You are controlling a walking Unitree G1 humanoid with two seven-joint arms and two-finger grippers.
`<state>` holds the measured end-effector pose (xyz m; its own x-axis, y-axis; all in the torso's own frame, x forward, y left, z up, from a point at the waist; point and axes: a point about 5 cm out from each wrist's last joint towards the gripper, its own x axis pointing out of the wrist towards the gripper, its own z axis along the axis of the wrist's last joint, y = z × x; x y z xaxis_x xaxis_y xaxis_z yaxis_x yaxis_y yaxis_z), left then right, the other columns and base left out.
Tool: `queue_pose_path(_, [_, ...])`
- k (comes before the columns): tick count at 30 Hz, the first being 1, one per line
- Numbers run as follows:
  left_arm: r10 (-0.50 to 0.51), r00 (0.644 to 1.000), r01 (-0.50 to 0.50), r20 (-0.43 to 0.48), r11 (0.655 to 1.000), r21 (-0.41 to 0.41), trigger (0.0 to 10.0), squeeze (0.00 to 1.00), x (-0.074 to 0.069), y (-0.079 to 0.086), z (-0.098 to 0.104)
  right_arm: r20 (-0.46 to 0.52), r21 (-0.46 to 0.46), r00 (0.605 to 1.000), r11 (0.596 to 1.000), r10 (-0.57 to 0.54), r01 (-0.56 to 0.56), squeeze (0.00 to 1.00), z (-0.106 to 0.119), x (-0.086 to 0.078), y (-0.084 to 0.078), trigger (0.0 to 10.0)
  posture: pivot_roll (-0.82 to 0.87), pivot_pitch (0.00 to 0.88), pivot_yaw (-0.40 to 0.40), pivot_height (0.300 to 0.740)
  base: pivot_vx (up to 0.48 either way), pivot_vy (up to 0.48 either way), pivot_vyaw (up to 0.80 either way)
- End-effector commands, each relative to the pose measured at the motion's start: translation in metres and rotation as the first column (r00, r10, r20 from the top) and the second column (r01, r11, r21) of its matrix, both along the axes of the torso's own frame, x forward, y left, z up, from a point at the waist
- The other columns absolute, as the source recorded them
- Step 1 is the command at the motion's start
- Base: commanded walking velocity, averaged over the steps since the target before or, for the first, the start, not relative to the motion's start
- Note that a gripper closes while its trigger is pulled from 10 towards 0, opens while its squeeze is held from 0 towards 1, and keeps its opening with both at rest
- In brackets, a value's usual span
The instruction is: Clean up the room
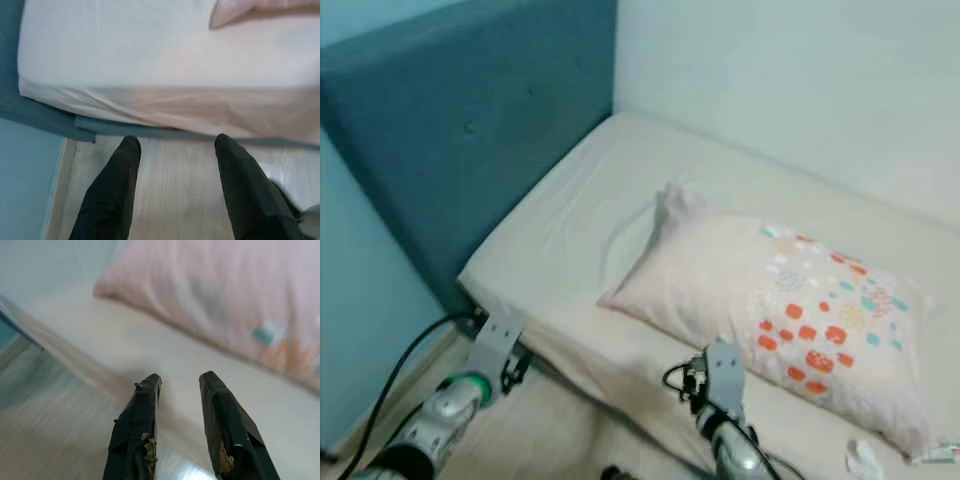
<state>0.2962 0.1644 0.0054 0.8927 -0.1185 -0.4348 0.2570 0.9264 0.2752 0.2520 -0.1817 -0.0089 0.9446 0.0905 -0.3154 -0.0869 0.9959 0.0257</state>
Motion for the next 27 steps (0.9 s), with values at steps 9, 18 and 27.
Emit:
queue_pose_path(9, [-0.006,0.999,0.006,-0.035,1.0,0.0,10.0,0.0,-0.006,-0.0017,-0.0072,-0.027,0.008,0.999,1.0,-0.023,0.023,0.0,-0.0057,-0.0063,-0.0039,10.0,-0.03,0.097,0.058,0.722,0.0,0.0,-0.74])
queue_pose_path(18, [-0.003,0.999,0.003,-0.034,1.0,0.003,10.0,0.0,-0.0062,-0.0014,-0.0073,-0.024,0.009,0.999,1.0,-0.026,0.027,0.0,-0.0055,-0.0066,-0.0041,10.0,-0.03,0.103,0.059,0.722,0.0,0.0,-0.74])
queue_pose_path(27, [0.006,1.0,-0.006,-0.03,1.0,0.007,10.0,0.0,-0.006,-0.0005,-0.007,-0.02,0.008,0.999,1.0,-0.028,0.028,0.0,-0.0051,-0.0066,-0.0046,10.0,-0.03,0.103,0.059,0.722,0.0,0.0,-0.74])
